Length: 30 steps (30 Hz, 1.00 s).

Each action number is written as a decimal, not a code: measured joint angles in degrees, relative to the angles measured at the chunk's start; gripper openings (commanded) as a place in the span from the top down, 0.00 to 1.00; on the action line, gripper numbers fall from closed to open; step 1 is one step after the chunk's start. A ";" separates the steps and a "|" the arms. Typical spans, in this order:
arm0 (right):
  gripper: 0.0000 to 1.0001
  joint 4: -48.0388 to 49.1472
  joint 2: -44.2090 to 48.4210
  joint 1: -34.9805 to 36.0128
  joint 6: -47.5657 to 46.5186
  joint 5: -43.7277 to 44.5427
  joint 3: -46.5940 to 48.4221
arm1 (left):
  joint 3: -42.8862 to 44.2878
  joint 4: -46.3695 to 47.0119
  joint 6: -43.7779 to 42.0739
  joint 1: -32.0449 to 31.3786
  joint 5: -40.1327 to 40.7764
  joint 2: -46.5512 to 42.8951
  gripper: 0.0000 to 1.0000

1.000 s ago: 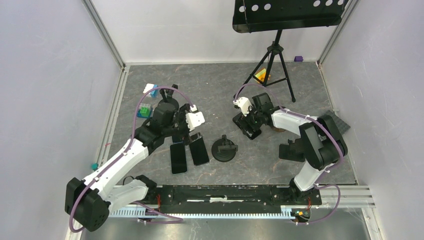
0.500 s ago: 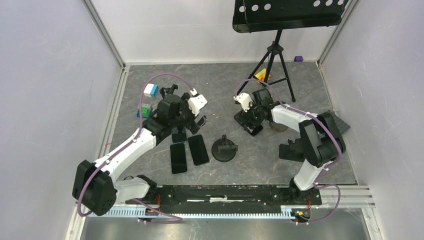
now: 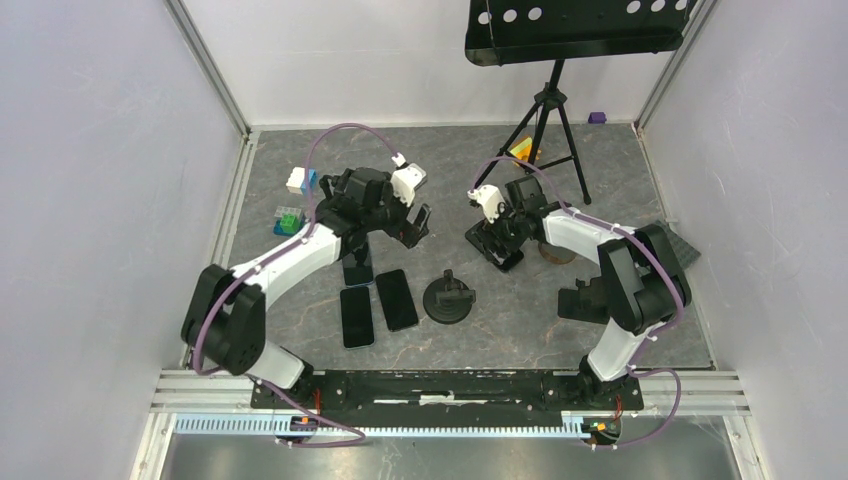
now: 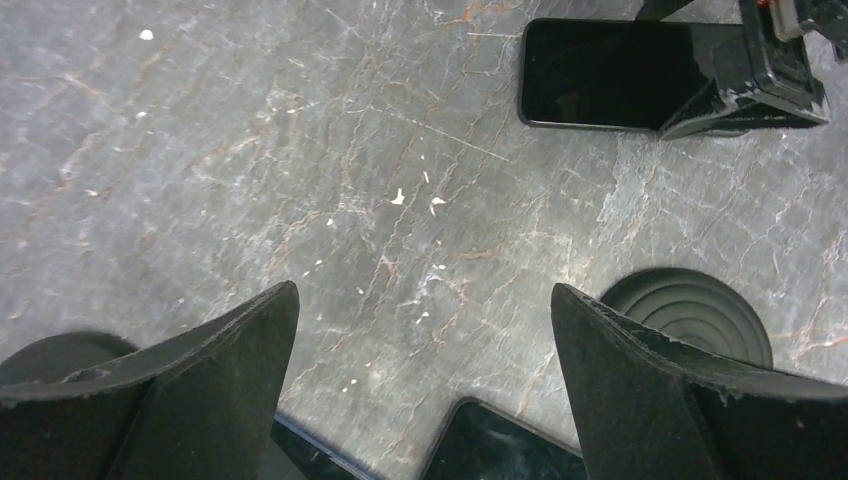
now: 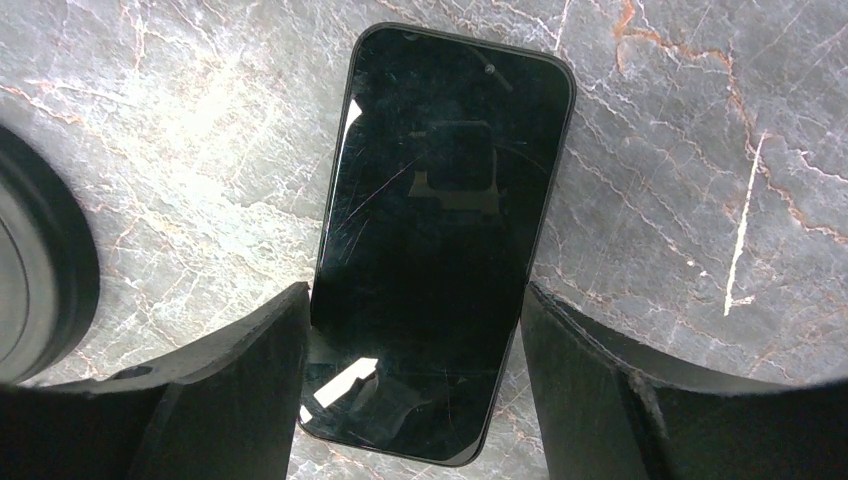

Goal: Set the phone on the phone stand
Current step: Adjust the phone at the center of the board.

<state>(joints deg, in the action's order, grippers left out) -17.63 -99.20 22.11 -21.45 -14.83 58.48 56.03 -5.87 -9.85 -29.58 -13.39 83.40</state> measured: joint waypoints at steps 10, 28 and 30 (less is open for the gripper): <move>0.23 2.99 -0.85 -0.87 1.51 0.09 -0.26 | 2.62 0.96 4.09 0.00 -2.19 5.97 0.00; 0.02 2.27 2.19 -0.48 1.97 -1.27 -1.88 | 1.64 1.77 4.13 1.27 -2.14 3.69 0.00; 0.02 2.54 2.40 0.02 2.10 -1.68 -2.12 | 1.62 1.77 4.13 1.40 -2.14 3.56 0.00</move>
<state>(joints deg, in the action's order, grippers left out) -15.09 -96.79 22.13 -19.35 -16.51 56.36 57.65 -4.10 -5.72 -28.18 -15.53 86.96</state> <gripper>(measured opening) 0.979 0.993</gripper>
